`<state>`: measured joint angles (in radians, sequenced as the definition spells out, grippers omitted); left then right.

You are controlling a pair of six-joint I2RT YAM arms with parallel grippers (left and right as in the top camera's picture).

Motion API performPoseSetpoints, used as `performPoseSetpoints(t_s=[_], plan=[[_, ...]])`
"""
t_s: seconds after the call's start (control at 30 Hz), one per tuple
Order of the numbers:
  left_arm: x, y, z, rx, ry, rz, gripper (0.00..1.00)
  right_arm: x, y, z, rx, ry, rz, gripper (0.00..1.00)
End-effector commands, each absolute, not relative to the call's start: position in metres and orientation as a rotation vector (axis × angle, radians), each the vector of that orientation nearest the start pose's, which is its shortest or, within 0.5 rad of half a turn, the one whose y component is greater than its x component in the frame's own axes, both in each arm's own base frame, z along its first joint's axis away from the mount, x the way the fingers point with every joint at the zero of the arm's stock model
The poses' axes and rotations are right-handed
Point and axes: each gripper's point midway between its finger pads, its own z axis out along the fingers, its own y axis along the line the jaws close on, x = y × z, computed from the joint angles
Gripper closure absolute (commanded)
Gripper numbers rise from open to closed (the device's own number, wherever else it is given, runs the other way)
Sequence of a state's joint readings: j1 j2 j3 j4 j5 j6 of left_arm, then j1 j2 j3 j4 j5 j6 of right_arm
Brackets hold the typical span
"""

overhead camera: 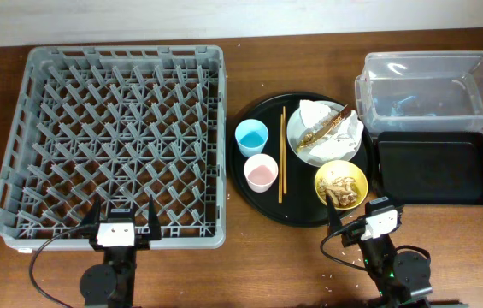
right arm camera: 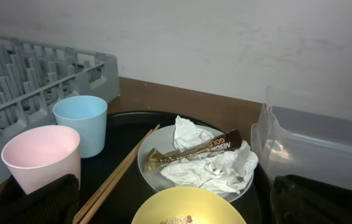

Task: Sort waste into correct bins and load items into the dishwasher rack

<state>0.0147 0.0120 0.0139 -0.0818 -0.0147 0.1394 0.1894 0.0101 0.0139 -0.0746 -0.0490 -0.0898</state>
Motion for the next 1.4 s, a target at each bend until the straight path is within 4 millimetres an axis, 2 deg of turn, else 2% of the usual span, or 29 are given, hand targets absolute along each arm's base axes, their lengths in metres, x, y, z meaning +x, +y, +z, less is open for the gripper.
performPoseSetpoints(t_s=[0.0,1.37], plan=[[0.2458,0.0083,0.1563,0.1,1.65,0.152,0.01,0.24,0.0544,0.1569,-0.268,1.623,0.113,0.02],[0.2459,0.0087,0.1578,0.098,1.644,0.155,0.0,0.2409,0.0503,0.157,-0.25,1.626,0.092,0.01]])
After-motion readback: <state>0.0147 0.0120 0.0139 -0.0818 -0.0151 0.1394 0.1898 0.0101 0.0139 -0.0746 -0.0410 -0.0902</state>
